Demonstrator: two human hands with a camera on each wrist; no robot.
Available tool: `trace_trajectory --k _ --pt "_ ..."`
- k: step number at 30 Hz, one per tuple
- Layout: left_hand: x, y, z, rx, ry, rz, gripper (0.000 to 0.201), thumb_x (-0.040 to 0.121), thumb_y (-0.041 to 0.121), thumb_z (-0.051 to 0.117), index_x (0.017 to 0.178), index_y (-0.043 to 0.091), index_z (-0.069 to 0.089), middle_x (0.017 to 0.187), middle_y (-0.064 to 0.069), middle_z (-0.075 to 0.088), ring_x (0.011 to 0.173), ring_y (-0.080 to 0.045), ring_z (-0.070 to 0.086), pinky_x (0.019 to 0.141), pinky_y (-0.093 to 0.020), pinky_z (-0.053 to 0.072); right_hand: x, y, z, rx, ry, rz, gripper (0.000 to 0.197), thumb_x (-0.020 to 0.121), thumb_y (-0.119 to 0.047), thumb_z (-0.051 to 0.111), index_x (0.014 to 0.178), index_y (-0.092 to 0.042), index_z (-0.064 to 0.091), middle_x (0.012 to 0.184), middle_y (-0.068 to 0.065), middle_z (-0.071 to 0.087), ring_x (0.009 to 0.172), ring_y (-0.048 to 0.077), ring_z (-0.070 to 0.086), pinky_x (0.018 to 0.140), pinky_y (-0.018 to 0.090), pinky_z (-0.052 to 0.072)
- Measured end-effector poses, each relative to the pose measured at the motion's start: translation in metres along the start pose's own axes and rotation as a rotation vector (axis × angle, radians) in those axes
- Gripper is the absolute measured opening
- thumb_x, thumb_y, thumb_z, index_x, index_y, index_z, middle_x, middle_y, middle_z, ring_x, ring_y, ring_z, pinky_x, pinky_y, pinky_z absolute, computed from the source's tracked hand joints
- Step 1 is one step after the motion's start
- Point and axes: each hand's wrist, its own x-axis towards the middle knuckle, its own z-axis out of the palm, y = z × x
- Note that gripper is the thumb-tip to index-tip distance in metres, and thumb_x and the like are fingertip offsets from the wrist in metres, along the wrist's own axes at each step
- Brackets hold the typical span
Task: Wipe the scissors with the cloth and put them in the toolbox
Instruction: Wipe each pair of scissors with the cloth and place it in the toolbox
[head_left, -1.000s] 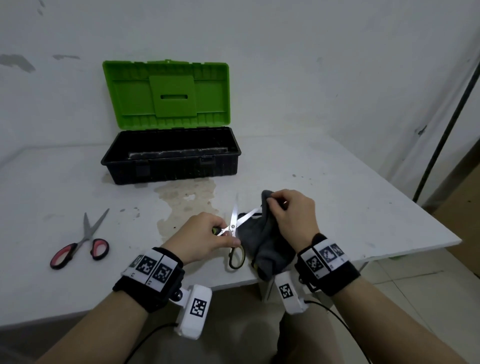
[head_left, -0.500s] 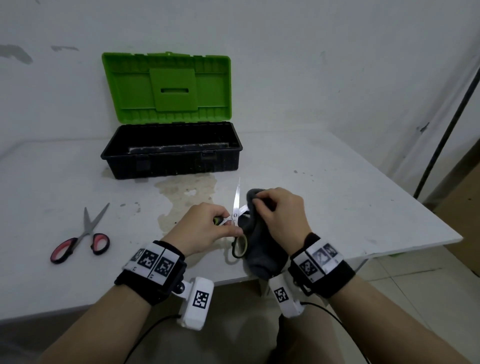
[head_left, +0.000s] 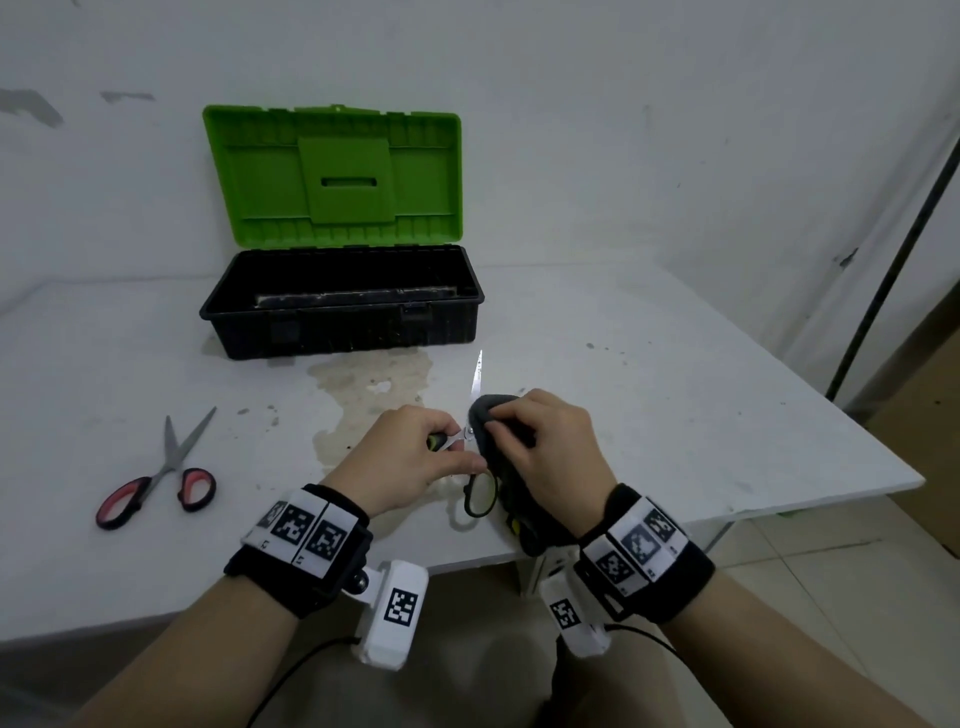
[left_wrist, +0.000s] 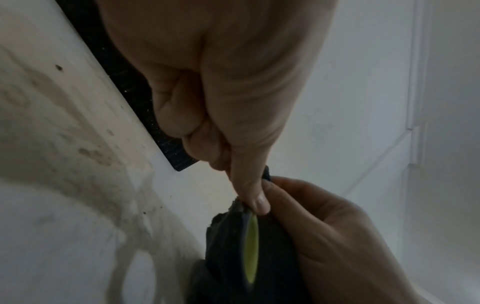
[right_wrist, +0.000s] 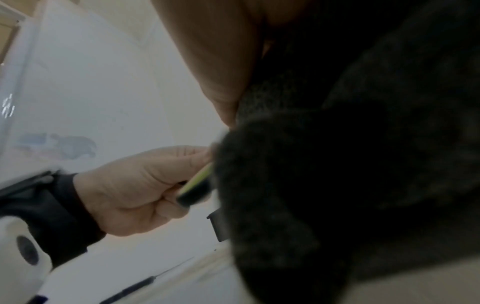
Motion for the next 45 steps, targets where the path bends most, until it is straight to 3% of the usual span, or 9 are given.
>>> trace_trajectory --k 7,13,17,20,24,27,34,40,45 --pt "-0.006 0.000 -0.003 0.016 -0.014 0.006 0.031 0.072 0.046 0.084 0.064 0.025 0.062 0.065 0.007 0.053 0.062 -0.011 0.050 0.064 -0.030 0.044 0.018 0.027 -0.013 -0.059 0.094 0.230 0.014 0.091 -0.023 0.063 0.095 -0.015 0.074 0.089 0.000 0.068 0.082 0.014 0.058 0.070 0.009 0.030" --pt "-0.006 -0.001 -0.004 -0.046 0.012 -0.012 0.033 0.073 0.044 0.084 0.061 0.026 0.060 0.059 0.009 0.053 0.056 -0.007 0.047 0.060 -0.026 0.041 0.018 0.036 -0.032 0.079 0.165 0.355 0.012 0.097 -0.027 0.049 0.103 -0.018 0.055 0.099 -0.001 0.061 0.087 0.015 0.057 0.075 0.025 0.042" --pt "-0.004 -0.003 -0.002 -0.087 0.014 -0.047 0.033 0.072 0.045 0.085 0.064 0.022 0.063 0.058 0.010 0.053 0.056 -0.008 0.047 0.060 -0.029 0.043 0.011 0.024 -0.034 0.150 0.150 0.292 0.010 0.093 -0.021 0.057 0.103 -0.023 0.057 0.092 -0.011 0.064 0.082 0.000 0.059 0.068 0.007 0.043" --pt "-0.005 -0.002 -0.001 -0.141 -0.002 -0.068 0.039 0.070 0.050 0.084 0.071 0.015 0.067 0.062 0.004 0.056 0.059 -0.012 0.049 0.061 -0.033 0.044 0.007 0.017 -0.027 0.063 0.160 0.116 0.014 0.090 -0.019 0.065 0.102 -0.021 0.068 0.094 -0.010 0.068 0.085 0.001 0.059 0.078 0.006 0.039" --pt "-0.007 0.003 0.000 -0.184 -0.020 -0.042 0.041 0.070 0.049 0.084 0.073 0.012 0.067 0.061 0.005 0.054 0.056 -0.010 0.047 0.060 -0.031 0.042 0.006 0.013 -0.013 0.012 0.125 -0.001 0.014 0.086 -0.018 0.070 0.099 -0.016 0.075 0.085 -0.003 0.064 0.076 0.008 0.058 0.072 0.008 0.041" --pt "-0.008 0.002 0.000 -0.162 -0.017 -0.033 0.031 0.073 0.044 0.085 0.066 0.020 0.066 0.056 0.009 0.054 0.053 -0.007 0.047 0.059 -0.028 0.041 0.009 0.015 -0.010 -0.038 0.099 0.018 0.013 0.087 -0.018 0.068 0.097 -0.015 0.076 0.083 0.000 0.064 0.074 0.013 0.059 0.069 0.016 0.043" --pt "-0.007 -0.008 -0.005 -0.150 -0.057 -0.070 0.032 0.071 0.045 0.086 0.066 0.021 0.065 0.059 0.009 0.053 0.057 -0.009 0.048 0.059 -0.030 0.043 0.018 0.026 -0.031 -0.058 0.258 0.096 0.003 0.087 -0.015 0.068 0.088 -0.014 0.071 0.082 -0.002 0.063 0.077 0.010 0.056 0.072 0.004 0.033" --pt "-0.005 -0.007 -0.006 -0.047 -0.103 -0.046 0.036 0.069 0.051 0.085 0.066 0.022 0.065 0.062 0.009 0.052 0.061 -0.011 0.049 0.063 -0.033 0.044 0.001 0.012 -0.016 -0.089 0.014 -0.013 0.009 0.086 -0.016 0.069 0.093 -0.013 0.074 0.083 -0.001 0.061 0.074 0.012 0.057 0.068 0.010 0.037" --pt "-0.009 -0.004 -0.023 0.135 -0.133 -0.071 0.036 0.070 0.050 0.085 0.070 0.019 0.066 0.071 0.002 0.060 0.067 -0.013 0.053 0.066 -0.027 0.043 0.007 0.024 -0.036 -0.079 0.094 0.101 0.010 0.087 -0.019 0.068 0.095 -0.016 0.075 0.084 -0.005 0.063 0.078 0.011 0.059 0.071 0.005 0.036"
